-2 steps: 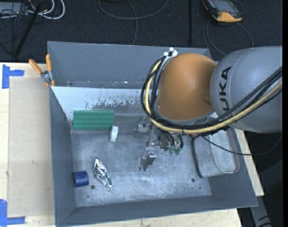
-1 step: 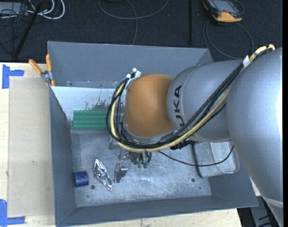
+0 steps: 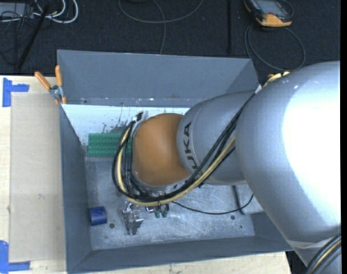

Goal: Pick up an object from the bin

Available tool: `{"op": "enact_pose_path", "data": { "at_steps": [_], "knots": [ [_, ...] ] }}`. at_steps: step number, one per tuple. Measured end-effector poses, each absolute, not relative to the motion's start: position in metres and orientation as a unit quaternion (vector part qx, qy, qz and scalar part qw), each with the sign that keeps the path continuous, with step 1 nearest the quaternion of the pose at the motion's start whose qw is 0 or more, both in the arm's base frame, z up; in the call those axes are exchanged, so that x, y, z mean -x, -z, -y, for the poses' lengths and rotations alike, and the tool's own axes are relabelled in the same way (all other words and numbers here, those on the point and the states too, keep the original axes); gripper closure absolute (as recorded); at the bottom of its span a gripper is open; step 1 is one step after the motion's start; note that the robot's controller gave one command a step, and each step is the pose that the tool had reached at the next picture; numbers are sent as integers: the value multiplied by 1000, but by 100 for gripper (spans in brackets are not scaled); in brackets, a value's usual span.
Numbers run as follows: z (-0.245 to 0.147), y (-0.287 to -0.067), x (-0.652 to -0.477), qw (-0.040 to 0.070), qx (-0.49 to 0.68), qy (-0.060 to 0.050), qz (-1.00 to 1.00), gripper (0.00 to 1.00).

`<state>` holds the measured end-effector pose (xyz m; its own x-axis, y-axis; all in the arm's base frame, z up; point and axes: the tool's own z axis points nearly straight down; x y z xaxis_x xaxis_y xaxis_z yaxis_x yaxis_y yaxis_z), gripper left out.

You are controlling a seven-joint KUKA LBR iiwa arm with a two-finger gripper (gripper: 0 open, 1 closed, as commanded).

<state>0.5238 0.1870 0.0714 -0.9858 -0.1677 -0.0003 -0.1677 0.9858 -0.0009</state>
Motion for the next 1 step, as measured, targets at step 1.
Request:
{"op": "enact_pose_path", "data": {
  "at_steps": [1],
  "knots": [
    [-138, -72, -518, 3, 106, -2, -994, 0]
  ]
}}
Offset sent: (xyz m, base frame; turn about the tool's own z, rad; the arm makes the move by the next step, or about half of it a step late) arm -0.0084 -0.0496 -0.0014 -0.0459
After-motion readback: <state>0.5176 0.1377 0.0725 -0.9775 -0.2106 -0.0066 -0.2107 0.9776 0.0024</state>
